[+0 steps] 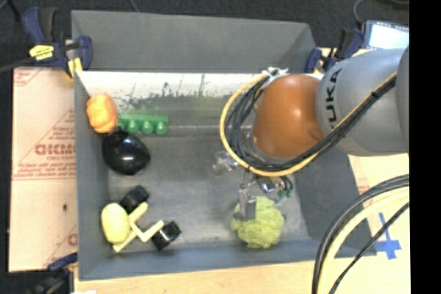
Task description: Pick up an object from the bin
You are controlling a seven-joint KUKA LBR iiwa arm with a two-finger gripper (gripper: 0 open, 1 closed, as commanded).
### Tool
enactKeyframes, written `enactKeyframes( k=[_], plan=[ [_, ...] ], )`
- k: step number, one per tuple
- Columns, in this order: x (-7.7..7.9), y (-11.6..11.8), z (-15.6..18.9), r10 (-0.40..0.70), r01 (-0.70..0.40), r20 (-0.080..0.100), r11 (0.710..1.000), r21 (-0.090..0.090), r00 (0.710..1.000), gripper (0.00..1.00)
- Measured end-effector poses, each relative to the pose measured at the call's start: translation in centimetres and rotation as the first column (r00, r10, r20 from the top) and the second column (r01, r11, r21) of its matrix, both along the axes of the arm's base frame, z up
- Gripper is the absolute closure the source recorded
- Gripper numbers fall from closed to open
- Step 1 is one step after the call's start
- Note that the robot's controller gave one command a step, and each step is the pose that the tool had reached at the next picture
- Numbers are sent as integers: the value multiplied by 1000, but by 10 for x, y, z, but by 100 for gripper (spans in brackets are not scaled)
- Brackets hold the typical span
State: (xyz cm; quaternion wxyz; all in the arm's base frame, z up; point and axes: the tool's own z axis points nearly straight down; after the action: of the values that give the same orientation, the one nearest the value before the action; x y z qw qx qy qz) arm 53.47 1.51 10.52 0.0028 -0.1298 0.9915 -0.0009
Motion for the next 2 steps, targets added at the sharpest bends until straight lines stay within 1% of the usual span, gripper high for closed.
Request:
enactKeyframes(
  k=[1,2],
  plan=[
    [-15,-2,13,46,-46,0,999,2,999,0],
    [-23,-9,37,241,-241,3,971,0,971,0]
  ],
)
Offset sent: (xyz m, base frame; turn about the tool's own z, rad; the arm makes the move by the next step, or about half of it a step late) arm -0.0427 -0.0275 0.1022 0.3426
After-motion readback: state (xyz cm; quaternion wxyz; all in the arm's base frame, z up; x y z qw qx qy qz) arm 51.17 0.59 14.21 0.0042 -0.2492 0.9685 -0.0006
